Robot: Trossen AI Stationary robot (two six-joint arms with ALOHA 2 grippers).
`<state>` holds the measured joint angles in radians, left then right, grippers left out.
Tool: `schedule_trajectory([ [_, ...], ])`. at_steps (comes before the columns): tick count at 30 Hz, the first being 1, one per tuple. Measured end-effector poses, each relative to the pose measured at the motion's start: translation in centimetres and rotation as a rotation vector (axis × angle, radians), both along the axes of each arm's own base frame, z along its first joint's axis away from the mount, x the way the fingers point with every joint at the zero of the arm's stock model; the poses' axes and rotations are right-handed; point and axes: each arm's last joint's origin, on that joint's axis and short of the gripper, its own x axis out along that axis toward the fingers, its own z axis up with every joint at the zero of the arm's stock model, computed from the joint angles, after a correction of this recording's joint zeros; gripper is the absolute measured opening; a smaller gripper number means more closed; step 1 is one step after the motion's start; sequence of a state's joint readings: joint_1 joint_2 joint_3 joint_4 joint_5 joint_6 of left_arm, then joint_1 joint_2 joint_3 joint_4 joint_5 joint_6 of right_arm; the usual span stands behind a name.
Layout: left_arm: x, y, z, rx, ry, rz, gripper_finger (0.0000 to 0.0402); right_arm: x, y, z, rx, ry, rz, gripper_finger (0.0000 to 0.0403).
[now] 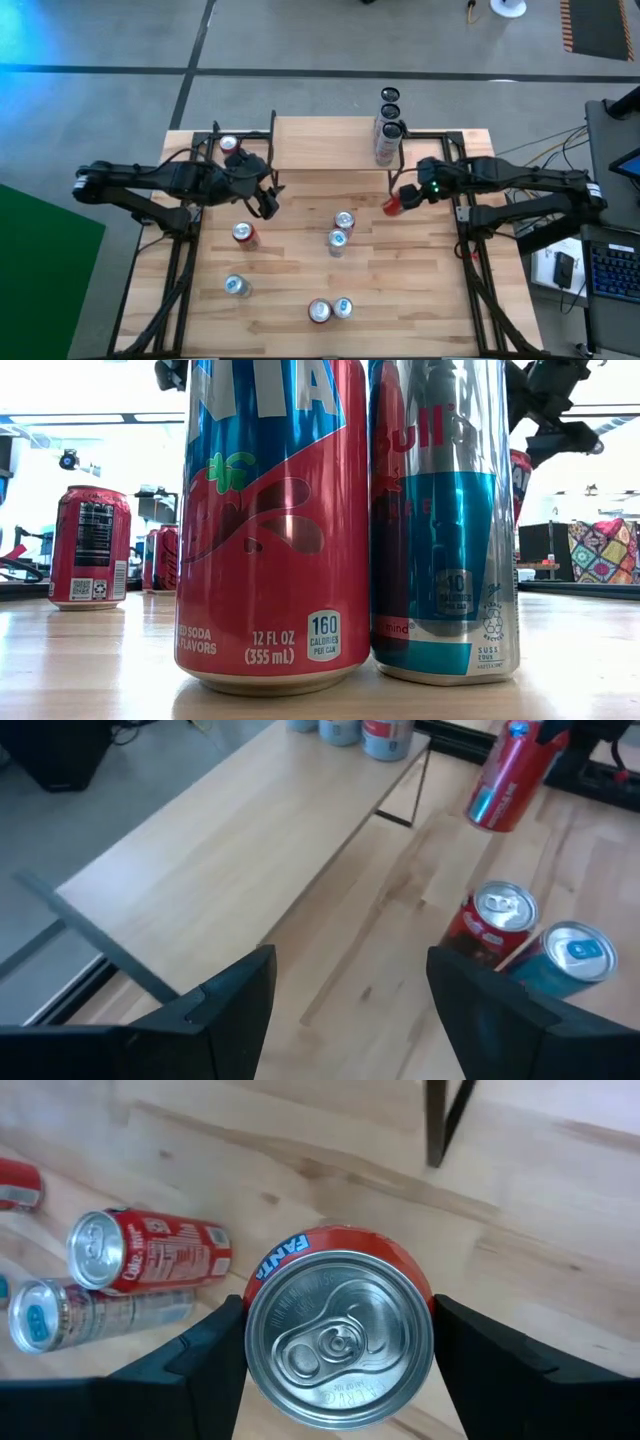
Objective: Place canned beverage on shelf
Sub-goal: Put the top right red soda can on the shelf
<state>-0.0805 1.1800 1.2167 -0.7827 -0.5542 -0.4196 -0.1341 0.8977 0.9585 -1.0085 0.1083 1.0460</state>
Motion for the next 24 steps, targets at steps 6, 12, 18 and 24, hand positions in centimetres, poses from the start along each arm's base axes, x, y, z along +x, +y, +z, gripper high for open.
schedule_trajectory([
  [6, 1.1, -0.1, -0.6, -0.044, 0.012, -0.064, 0.0245, 1.1, 0.4, 0.8, -0.008, -0.062, 0.03, 0.0262],
  [12, 2.2, -0.1, -0.9, -0.054, -0.013, -0.075, 0.0245, 2.7, 0.2, 3.5, -0.065, -0.097, 0.102, 0.0262],
  [18, 3.1, 0.3, -0.5, -0.073, -0.031, -0.044, 0.0245, 4.7, 0.0, 5.0, -0.103, -0.057, 0.175, 0.0262],
  [24, 4.5, 0.2, 0.9, -0.048, -0.041, -0.067, 0.0246, 6.3, -0.1, 6.2, -0.121, -0.053, 0.211, 0.0262],
])
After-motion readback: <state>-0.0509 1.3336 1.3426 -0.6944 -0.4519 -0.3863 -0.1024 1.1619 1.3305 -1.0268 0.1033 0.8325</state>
